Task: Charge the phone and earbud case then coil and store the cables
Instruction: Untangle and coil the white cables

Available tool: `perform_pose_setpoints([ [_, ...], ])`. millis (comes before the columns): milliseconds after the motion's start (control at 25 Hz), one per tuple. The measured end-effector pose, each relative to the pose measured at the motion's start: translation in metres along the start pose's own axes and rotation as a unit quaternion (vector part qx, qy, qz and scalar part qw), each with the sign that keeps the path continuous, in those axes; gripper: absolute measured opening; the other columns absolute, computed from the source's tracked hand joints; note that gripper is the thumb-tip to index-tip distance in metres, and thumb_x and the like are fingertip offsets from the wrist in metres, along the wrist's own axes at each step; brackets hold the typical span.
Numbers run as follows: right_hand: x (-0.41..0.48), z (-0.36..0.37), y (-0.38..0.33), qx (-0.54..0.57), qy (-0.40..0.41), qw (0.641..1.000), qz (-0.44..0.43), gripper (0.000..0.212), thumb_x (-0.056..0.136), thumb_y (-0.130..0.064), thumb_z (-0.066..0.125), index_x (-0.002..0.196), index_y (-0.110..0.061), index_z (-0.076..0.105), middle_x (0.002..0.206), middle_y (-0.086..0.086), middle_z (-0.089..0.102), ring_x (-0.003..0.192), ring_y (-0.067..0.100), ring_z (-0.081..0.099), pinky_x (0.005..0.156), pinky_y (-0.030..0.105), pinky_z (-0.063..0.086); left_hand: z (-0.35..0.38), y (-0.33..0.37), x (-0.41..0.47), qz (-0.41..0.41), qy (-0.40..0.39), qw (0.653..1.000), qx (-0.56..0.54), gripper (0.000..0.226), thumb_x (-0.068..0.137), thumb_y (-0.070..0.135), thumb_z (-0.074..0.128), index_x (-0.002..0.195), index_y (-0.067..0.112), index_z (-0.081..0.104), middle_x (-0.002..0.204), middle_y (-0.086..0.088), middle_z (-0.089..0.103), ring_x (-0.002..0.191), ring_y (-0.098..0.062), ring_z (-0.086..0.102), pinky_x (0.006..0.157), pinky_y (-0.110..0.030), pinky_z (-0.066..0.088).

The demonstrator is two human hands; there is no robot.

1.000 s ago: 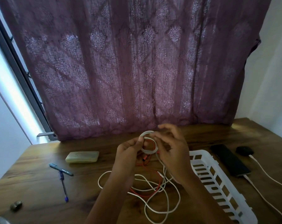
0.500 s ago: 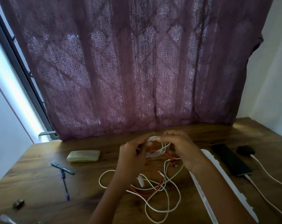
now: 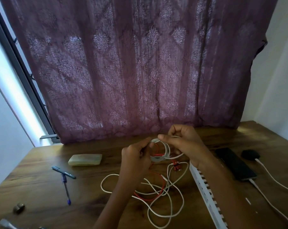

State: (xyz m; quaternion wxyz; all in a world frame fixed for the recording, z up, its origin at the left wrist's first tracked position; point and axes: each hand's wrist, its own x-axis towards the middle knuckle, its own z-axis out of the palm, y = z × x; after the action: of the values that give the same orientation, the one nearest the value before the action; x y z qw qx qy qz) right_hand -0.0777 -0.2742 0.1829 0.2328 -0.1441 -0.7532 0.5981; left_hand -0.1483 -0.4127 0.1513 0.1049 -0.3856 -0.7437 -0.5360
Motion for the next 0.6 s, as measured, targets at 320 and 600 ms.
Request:
perform_pose_setpoints([
  [320, -0.003, -0.001, -0.002, -0.262, 0.056, 0.954, -0.139, 0.016, 0.068, -0.037, 0.077, 0.070, -0.022, 0.071, 0.063, -0.012, 0.061, 0.055, 0.002, 0.056, 0.054, 0.010, 0.040, -0.003, -0.007, -0.002, 0.064, 0.041, 0.991, 0.107, 0.022, 0.086, 0.011, 0.061, 0.105, 0.011, 0.070, 0.071, -0.002, 0.069, 0.059, -0.007, 0.061, 0.055, -0.022, 0.052],
  [600, -0.002, -0.004, 0.010, -0.041, -0.025, 0.999, 0.000, 0.017, 0.091, -0.020, 0.054, 0.082, -0.015, 0.068, 0.072, -0.001, 0.070, 0.046, 0.010, 0.055, 0.042, 0.017, 0.037, -0.007, -0.005, 0.001, -0.222, 0.013, 0.941, -0.255, 0.020, 0.091, 0.011, 0.052, 0.095, 0.014, 0.072, 0.070, 0.006, 0.071, 0.070, -0.008, 0.066, 0.064, -0.022, 0.051],
])
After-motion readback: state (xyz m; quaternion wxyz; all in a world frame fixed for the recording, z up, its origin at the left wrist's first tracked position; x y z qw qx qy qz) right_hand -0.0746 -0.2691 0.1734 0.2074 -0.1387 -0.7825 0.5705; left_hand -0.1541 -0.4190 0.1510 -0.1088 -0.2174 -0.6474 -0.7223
